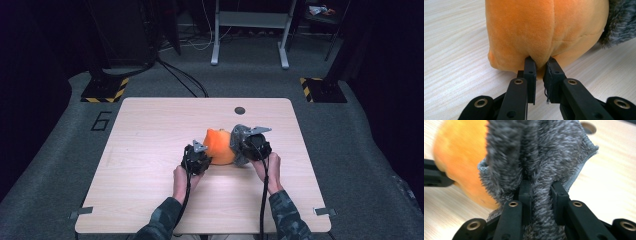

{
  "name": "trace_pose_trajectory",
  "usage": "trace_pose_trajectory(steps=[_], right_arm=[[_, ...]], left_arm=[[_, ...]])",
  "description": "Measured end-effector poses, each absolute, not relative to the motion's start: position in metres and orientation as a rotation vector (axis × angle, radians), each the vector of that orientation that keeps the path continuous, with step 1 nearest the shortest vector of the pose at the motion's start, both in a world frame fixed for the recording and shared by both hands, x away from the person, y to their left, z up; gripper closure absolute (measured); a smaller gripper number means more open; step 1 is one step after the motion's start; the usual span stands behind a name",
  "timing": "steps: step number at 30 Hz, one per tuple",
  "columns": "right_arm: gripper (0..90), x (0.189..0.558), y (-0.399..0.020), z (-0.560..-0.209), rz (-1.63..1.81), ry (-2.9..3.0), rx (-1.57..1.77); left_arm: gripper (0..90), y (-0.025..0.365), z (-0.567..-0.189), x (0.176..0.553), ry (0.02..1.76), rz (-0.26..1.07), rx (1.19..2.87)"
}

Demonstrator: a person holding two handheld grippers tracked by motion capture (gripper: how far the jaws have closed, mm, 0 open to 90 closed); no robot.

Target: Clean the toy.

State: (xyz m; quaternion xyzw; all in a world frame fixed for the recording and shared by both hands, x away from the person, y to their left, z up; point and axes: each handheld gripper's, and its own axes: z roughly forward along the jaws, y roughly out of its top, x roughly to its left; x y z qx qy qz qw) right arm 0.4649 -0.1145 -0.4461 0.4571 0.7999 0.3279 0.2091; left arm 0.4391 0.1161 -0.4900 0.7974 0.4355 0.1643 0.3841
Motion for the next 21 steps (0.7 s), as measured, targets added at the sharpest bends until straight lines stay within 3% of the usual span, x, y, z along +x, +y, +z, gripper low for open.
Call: trace_pose_trajectory(steps=[14,21], right_arm=[[74.7,0.482,-0.127,-0.485,0.753,2.296,1.421],[75.2,0.467,-0.133,-0.452,0.861,2.204,1.374]], left_arm=[[80.6,0.118,-0.491,0.44,1.118,0.41,2.018],[80.4,0.119,-0.49,0.44,1.11,0.408,2.032]])
